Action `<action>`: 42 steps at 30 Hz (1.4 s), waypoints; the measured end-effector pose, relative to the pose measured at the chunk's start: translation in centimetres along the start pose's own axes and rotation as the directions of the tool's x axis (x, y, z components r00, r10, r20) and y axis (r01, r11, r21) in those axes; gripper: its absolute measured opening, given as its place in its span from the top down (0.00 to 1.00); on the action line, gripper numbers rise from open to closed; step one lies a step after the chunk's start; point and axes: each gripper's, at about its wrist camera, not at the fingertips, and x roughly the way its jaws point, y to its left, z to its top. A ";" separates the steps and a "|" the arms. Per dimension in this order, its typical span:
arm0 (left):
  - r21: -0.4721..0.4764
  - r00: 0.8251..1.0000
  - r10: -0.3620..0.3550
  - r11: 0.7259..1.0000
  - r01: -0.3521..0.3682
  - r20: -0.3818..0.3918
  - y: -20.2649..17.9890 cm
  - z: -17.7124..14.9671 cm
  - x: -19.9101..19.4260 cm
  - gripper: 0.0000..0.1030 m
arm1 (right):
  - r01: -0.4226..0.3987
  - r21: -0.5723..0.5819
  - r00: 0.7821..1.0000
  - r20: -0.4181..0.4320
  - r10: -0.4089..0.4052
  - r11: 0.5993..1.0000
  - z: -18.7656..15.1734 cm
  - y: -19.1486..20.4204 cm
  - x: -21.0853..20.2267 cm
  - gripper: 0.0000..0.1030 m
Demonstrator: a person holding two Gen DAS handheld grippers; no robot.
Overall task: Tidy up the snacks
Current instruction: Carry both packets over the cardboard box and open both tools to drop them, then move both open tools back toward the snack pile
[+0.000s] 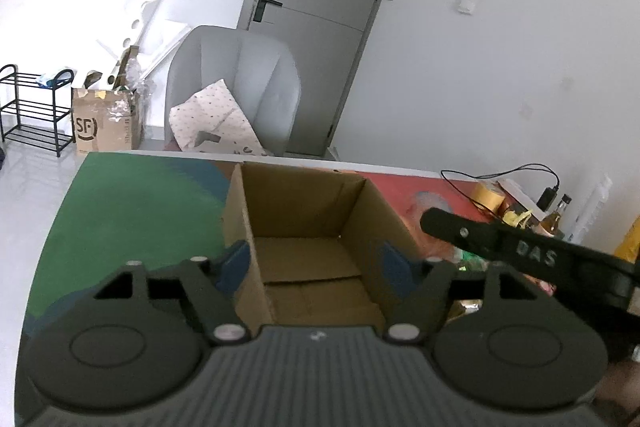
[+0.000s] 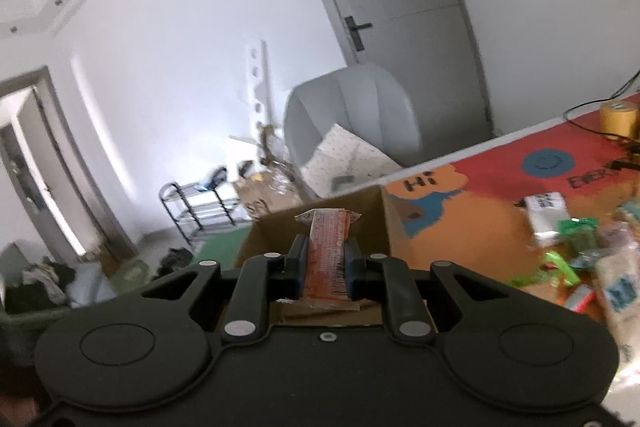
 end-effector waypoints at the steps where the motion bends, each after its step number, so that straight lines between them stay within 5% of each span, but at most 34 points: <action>1: -0.005 1.000 0.005 1.000 -0.005 0.002 0.0 0.0 -0.1 0.23 | 0.010 0.002 1.000 0.005 -0.010 1.000 0.0 0.0 0.1 0.65; 6: 0.018 0.998 0.046 0.999 -0.046 0.032 -0.7 -0.3 -0.4 0.05 | 0.033 -0.011 0.999 0.026 -0.033 0.999 -0.2 -0.6 -1.0 0.42; 24: 0.040 1.000 0.011 0.999 -0.010 -0.011 -4.3 -1.4 0.5 0.03 | 0.121 -0.018 0.992 0.021 -0.121 0.993 -0.9 -4.0 -5.7 0.12; 42: 0.050 0.998 -0.048 0.997 0.050 -0.030 -8.5 -2.6 0.8 0.00 | 0.170 0.027 0.985 -0.010 -0.169 0.985 -0.7 -8.5 -8.9 0.03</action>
